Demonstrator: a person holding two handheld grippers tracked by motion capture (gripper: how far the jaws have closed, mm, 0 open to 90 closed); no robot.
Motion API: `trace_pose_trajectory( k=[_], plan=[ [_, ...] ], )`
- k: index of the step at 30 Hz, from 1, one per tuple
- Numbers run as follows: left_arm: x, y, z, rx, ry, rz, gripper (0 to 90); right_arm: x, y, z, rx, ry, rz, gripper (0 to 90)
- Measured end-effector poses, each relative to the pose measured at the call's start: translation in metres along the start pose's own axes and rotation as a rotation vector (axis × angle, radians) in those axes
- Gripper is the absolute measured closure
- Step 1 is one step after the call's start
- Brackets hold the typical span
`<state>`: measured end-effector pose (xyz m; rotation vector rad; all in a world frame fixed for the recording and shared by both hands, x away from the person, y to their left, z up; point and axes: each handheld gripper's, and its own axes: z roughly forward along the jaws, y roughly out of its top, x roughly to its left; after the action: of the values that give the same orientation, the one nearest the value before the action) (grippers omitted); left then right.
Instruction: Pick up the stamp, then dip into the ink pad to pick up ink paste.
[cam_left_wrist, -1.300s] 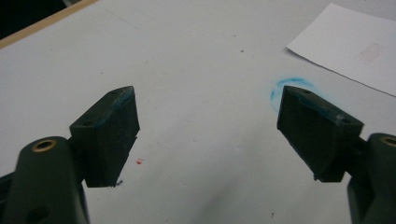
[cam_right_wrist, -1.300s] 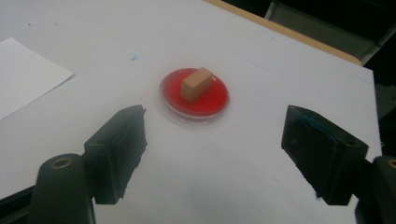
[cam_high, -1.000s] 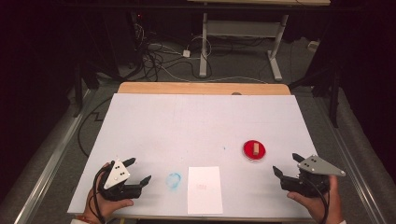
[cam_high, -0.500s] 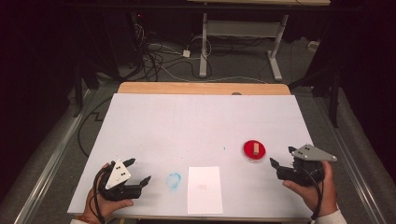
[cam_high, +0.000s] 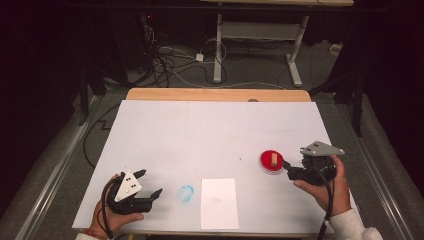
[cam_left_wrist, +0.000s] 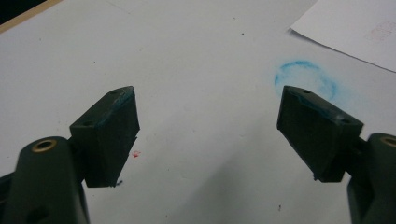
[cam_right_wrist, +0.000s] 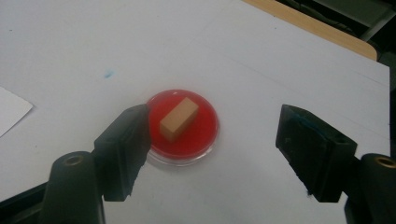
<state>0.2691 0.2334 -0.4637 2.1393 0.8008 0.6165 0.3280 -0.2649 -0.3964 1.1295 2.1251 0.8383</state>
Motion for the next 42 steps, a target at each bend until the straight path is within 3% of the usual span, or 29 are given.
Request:
trace_pose_trajectory(
  k=[4, 9, 10, 12, 14, 15, 24, 29, 32, 33, 36, 42],
  plan=[
    [-0.002, 0.0, 0.003, 0.021, -0.003, 0.015, 20.3, 0.002, 0.006, 0.009, 0.039, 0.006, 0.002, 29.5],
    [-0.004, 0.0, 0.002, 0.025, -0.001, 0.023, 20.6, 0.001, 0.018, 0.024, 0.124, 0.022, 0.047, 31.9],
    [-0.003, 0.0, 0.002, 0.027, -0.002, 0.02, 20.6, -0.001, 0.022, 0.03, 0.164, 0.049, 0.076, 31.9],
    [-0.002, 0.0, 0.002, 0.024, -0.003, 0.012, 20.6, -0.002, 0.024, 0.034, 0.187, 0.058, 0.094, 31.9],
    [-0.002, 0.001, 0.003, 0.027, 0.002, 0.007, 20.6, -0.003, 0.028, 0.04, 0.215, 0.049, 0.11, 31.9],
    [-0.002, 0.001, 0.004, 0.032, 0.0, 0.009, 20.6, -0.004, 0.032, 0.046, 0.255, 0.061, 0.135, 33.1],
    [-0.003, -0.001, 0.002, 0.045, 0.007, 0.012, 20.6, -0.001, 0.042, 0.068, 0.384, 0.065, 0.185, 41.3],
    [-0.004, 0.0, 0.003, 0.059, 0.007, 0.016, 20.6, 0.003, 0.043, 0.082, 0.432, 0.068, 0.201, 45.1],
    [-0.004, -0.001, 0.003, 0.066, 0.008, 0.017, 20.6, 0.003, 0.043, 0.088, 0.443, 0.046, 0.217, 51.3],
    [-0.004, -0.001, 0.003, 0.063, 0.007, 0.011, 20.6, 0.002, 0.042, 0.09, 0.447, 0.06, 0.232, 52.6],
    [-0.004, -0.001, 0.002, 0.065, 0.006, 0.012, 20.5, 0.003, 0.041, 0.092, 0.45, 0.075, 0.244, 57.0],
    [-0.005, -0.002, 0.004, 0.072, -0.015, 0.021, 19.8, 0.001, 0.04, 0.093, 0.459, 0.058, 0.25, 61.3]
  ],
)
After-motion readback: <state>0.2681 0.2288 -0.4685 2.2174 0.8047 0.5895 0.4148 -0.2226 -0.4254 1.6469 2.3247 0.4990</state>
